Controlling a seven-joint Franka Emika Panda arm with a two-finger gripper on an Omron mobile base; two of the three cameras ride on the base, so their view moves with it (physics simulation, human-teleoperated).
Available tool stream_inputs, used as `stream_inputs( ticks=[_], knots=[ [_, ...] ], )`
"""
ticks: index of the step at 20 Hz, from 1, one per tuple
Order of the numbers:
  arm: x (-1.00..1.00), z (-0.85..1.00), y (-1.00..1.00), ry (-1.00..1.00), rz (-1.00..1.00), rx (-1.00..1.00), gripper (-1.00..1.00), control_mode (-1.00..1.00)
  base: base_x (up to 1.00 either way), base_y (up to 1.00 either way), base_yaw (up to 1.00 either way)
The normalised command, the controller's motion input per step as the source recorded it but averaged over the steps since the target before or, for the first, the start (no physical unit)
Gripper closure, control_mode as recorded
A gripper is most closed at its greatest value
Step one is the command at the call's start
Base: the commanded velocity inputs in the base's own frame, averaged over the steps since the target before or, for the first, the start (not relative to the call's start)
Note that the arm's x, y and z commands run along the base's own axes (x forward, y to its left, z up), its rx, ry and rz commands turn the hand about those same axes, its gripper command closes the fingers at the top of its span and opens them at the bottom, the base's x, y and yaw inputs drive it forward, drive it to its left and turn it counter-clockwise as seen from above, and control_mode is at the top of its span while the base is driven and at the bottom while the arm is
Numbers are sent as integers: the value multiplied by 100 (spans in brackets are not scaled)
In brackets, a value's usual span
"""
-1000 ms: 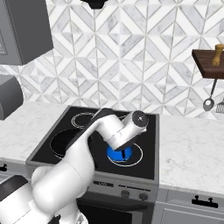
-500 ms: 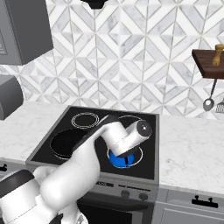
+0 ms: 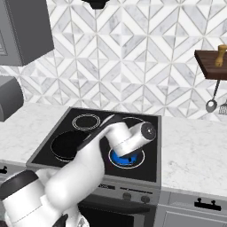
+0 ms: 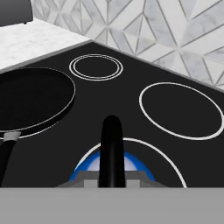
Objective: Pick the kettle from the counter and place it on a stove burner. Then turn the burner on.
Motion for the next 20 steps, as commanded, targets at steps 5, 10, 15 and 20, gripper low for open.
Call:
stream_inputs(
  ticks=[5,10,15,20],
  knots=[
    [39,1,0,-1,0,0,100,-100,0,0,0],
    [42,-22,-12,0,0,0,100,-100,0,0,0],
    [27,-35,-35,0,0,0,100,-100,0,0,0],
    [28,-35,-13,1,0,0,100,-100,0,0,0]
  ],
)
